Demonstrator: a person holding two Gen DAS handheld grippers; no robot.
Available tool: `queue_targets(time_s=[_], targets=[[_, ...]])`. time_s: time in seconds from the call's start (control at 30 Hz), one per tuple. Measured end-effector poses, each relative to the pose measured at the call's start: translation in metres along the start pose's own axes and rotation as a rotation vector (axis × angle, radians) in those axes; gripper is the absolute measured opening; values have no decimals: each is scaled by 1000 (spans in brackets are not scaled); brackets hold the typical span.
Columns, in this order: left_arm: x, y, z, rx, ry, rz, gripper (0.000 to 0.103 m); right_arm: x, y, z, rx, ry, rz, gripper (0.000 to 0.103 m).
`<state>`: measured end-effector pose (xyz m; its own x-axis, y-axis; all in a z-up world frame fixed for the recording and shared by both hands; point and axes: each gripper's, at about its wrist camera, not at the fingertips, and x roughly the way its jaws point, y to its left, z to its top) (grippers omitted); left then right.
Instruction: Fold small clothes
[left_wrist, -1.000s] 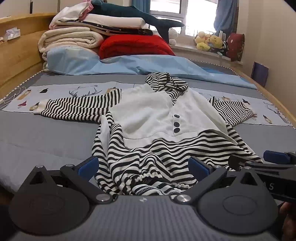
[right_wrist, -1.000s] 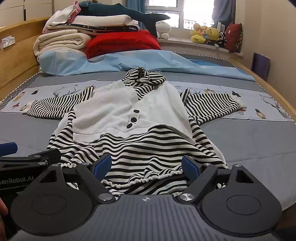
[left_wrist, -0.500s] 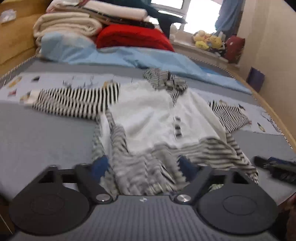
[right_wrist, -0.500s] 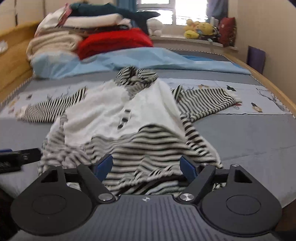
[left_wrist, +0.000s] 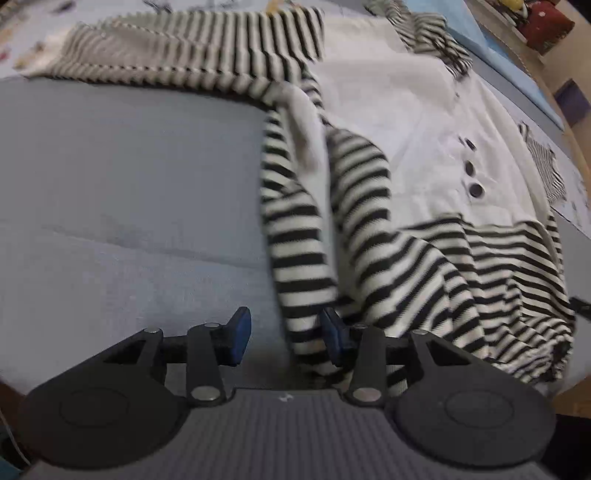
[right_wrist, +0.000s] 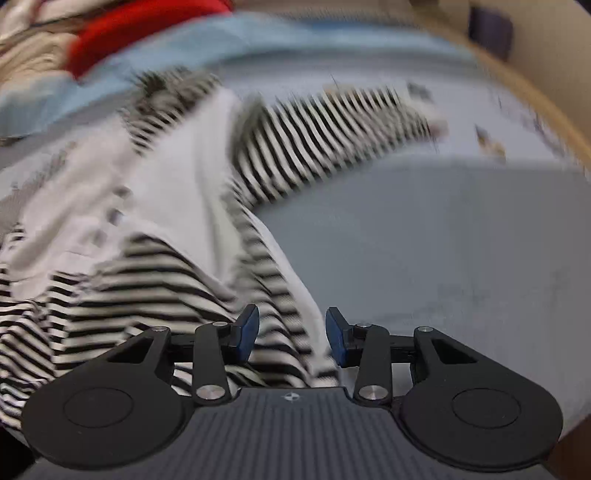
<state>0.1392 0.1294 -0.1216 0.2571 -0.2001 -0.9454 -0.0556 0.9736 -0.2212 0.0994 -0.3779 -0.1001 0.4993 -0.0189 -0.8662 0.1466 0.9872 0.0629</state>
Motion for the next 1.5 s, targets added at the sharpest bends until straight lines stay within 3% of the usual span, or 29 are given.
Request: queue_targets(time_s=[0.13, 0.2, 0.23, 0.27, 0.37, 0.4, 0.43, 0.5, 0.53, 0.6, 0.67, 0.77, 0.83, 0.9, 1.0, 1.1, 1.2, 1.23, 1.27, 1.33, 1.37, 1.4, 1.43, 1.5], targets=[[14, -15, -3, 81, 63, 0, 45, 32, -14, -8, 104, 175, -11, 44], [16, -23, -9, 140, 72, 28, 22, 38, -11, -10, 125, 228, 13, 44], [14, -21, -11, 150, 66, 30, 3, 40, -8, -10, 115, 238, 18, 44], [10, -17, -13, 154, 50, 54, 3, 41, -5, -10, 99, 238, 13, 44], [-17, -3, -16, 141, -72, 311, 2, 39, 3, -12, 70, 235, 6, 44], [-25, 0, -18, 136, -106, 361, 2, 39, 4, -12, 77, 230, 19, 44], [-28, 4, -20, 124, -100, 342, 2, 35, 4, -15, 80, 229, 23, 44], [-21, 9, -25, 127, -12, 219, 2, 34, 3, -19, 86, 225, 48, 43], [-18, 7, -28, 143, 15, 195, 2, 35, 4, -21, 81, 226, 50, 42], [-18, 0, -31, 191, 14, 223, 3, 40, 9, -24, 68, 233, 63, 36], [-19, -3, -32, 183, 5, 215, 7, 37, 9, -26, 70, 229, 88, 11], [-8, -14, -33, 198, 34, 167, 7, 31, -1, -24, 108, 203, 71, 6], [-1, -25, -39, 280, 74, 152, 6, 26, -13, -24, 153, 190, 25, 5], [0, -33, -43, 338, 97, 166, 6, 25, -25, -24, 187, 196, 0, 5], [0, -32, -42, 336, 95, 217, 6, 26, -30, -25, 180, 211, -28, 6], [-9, -31, -36, 315, 44, 275, 13, 26, -21, -20, 175, 198, 30, 7], [-41, -37, -32, 285, -132, 216, 25, 8, -7, -10, 126, 90, 9, 20], [-52, -40, -31, 275, -195, 183, 40, -1, -2, -6, 100, 36, 19, 28], [-62, -42, -31, 267, -251, 121, 45, -10, 4, -3, 66, -20, 45, 37], [-76, -53, -30, 262, -321, -95, 50, -19, 20, 2, -2, -83, 115, 46], [-76, -60, -30, 271, -313, -195, 57, -20, 30, 2, -43, -83, 174, 47], [-73, -70, -32, 293, -287, -241, 70, -20, 38, 0, -76, -67, 232, 47], [-65, -81, -35, 338, -249, -228, 73, -18, 47, -1, -107, -48, 282, 47], [-40, -107, -42, 476, -169, -95, 72, -13, 67, -4, -186, -3, 339, 47]])
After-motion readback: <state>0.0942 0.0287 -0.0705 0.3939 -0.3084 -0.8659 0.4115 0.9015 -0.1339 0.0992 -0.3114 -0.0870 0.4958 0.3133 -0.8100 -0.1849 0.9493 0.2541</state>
